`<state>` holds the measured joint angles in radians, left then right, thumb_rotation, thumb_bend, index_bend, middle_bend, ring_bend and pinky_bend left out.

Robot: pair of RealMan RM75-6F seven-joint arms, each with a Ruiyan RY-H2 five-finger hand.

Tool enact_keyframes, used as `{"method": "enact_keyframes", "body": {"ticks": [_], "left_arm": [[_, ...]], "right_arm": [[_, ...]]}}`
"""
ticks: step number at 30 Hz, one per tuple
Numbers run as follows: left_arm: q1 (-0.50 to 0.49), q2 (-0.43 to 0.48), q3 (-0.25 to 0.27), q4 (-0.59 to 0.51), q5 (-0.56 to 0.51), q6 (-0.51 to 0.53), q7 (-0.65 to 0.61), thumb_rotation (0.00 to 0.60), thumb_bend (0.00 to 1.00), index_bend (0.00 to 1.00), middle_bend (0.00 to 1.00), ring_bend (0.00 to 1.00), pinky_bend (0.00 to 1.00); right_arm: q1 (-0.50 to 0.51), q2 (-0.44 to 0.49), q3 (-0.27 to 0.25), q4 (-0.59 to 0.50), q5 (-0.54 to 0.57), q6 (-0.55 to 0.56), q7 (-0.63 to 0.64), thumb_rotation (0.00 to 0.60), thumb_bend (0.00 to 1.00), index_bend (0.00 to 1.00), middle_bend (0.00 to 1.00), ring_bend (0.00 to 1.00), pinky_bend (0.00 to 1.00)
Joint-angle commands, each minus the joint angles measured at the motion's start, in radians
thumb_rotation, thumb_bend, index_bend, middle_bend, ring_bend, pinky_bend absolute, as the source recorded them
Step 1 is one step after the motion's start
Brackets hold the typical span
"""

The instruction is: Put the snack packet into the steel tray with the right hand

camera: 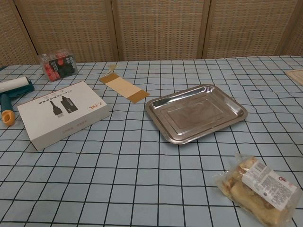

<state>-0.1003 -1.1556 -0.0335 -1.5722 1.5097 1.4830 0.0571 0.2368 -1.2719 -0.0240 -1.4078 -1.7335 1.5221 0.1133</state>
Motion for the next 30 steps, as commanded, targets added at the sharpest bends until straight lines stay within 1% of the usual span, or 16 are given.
{"method": "enact_keyframes", "body": {"ticks": [1,8,15,20,24,25,30], "left_arm": [[0.0,0.001,0.0,0.001,0.002,0.002,-0.005,0.6,0.1,0.0,0.0,0.0,0.0],[0.001,0.006,-0.002,0.001,0.0,0.003,-0.019,0.6,0.1,0.0,0.0,0.0,0.0],[-0.001,0.009,-0.003,0.006,-0.002,-0.001,-0.036,0.6,0.09,0.0,0.0,0.0,0.0],[-0.003,0.009,-0.004,0.006,-0.004,-0.005,-0.039,0.6,0.09,0.0,0.0,0.0,0.0],[0.001,0.01,-0.003,0.001,0.0,0.002,-0.034,0.6,0.09,0.0,0.0,0.0,0.0],[0.002,0.01,-0.002,-0.001,0.003,0.007,-0.032,0.6,0.09,0.0,0.0,0.0,0.0],[0.004,0.008,0.0,-0.004,0.007,0.01,-0.025,0.6,0.09,0.0,0.0,0.0,0.0]], "right_arm": [[0.001,0.0,-0.002,0.0,-0.003,-0.004,0.0,0.6,0.12,0.0,0.0,0.0,0.0],[0.009,0.007,-0.017,-0.003,-0.022,-0.022,0.002,0.6,0.12,0.0,0.0,0.0,0.0],[0.02,0.027,-0.038,-0.019,-0.061,-0.031,0.012,0.6,0.06,0.0,0.0,0.0,0.0],[0.038,0.056,-0.074,-0.054,-0.102,-0.066,0.037,0.6,0.05,0.0,0.0,0.0,0.0],[0.044,0.048,-0.09,-0.067,-0.131,-0.078,0.015,0.6,0.04,0.0,0.0,0.0,0.0],[0.05,0.039,-0.099,-0.074,-0.143,-0.095,0.007,0.6,0.04,0.0,0.0,0.0,0.0],[0.073,0.01,-0.115,-0.096,-0.155,-0.163,-0.04,0.6,0.03,0.0,0.0,0.0,0.0]]}}
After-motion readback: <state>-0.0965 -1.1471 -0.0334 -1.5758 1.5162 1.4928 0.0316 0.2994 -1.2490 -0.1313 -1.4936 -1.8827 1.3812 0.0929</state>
